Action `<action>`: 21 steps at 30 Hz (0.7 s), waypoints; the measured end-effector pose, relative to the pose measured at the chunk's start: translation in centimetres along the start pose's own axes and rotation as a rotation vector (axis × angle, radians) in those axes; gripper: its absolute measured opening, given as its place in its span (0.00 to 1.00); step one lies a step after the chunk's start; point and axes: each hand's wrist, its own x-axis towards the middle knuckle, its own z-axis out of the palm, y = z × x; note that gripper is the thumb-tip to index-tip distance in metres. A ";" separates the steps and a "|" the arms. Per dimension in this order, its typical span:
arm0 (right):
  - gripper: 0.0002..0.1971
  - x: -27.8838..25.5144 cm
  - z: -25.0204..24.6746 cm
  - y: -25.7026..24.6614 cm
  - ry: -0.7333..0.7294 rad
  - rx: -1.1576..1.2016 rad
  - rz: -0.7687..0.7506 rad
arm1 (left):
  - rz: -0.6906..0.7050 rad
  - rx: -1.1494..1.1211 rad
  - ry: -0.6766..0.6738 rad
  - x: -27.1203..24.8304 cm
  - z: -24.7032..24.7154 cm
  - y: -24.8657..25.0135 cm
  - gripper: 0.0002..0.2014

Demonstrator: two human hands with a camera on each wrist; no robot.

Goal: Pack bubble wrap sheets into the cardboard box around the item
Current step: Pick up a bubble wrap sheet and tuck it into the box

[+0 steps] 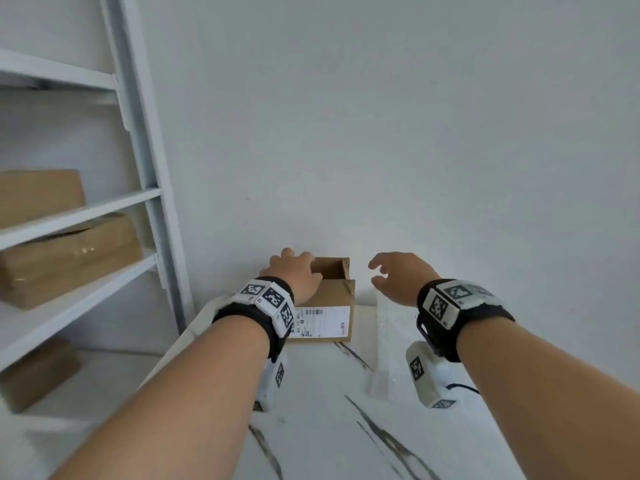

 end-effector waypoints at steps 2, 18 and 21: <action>0.19 0.3 1.2 -0.6 -0.032 0.013 -0.002 | -0.048 -0.036 -0.039 0.1 0.6 -1.4 0.27; 0.24 2.3 5.6 -1.3 -0.076 0.143 0.003 | -0.060 -0.161 0.000 1.3 3.8 -3.0 0.20; 0.22 1.1 5.2 -1.1 -0.064 0.154 0.019 | -0.070 -0.185 -0.003 0.1 3.8 -2.3 0.22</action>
